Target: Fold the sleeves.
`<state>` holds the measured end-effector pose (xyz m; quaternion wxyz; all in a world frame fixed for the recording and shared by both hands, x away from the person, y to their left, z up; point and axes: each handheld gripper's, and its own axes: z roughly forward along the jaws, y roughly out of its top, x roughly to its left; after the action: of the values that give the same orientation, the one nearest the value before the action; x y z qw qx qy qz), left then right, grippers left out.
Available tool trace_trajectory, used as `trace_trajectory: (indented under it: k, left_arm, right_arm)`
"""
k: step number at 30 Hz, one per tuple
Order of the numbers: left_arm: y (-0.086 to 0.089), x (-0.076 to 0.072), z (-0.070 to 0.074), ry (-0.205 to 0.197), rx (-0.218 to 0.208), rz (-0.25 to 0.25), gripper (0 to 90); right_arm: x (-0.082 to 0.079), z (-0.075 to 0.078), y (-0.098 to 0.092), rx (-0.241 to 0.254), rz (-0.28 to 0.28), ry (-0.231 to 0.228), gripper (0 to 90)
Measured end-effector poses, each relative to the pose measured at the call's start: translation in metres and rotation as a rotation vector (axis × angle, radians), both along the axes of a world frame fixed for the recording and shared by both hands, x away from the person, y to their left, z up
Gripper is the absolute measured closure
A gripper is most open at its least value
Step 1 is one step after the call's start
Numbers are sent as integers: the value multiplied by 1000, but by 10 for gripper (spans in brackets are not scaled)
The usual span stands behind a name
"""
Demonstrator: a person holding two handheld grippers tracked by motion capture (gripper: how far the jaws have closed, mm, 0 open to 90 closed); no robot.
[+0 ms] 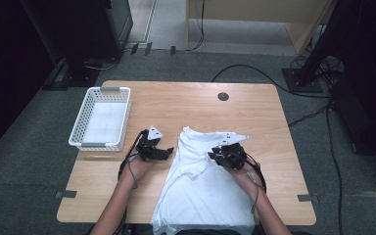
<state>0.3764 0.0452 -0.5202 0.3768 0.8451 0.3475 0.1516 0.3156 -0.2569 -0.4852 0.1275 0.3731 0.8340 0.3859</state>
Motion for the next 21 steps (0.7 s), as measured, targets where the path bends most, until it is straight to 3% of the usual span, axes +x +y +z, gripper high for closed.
trace_trajectory:
  k: [8,21]
  left_arm:
    - [0,0,0,0,0,1,213]
    - [-1,0,0,-6,-4,-3,248]
  right_arm:
    - [1,-8,7,-14,30,10,676]
    - [14,-17,-14,-20,-4,-4,569]
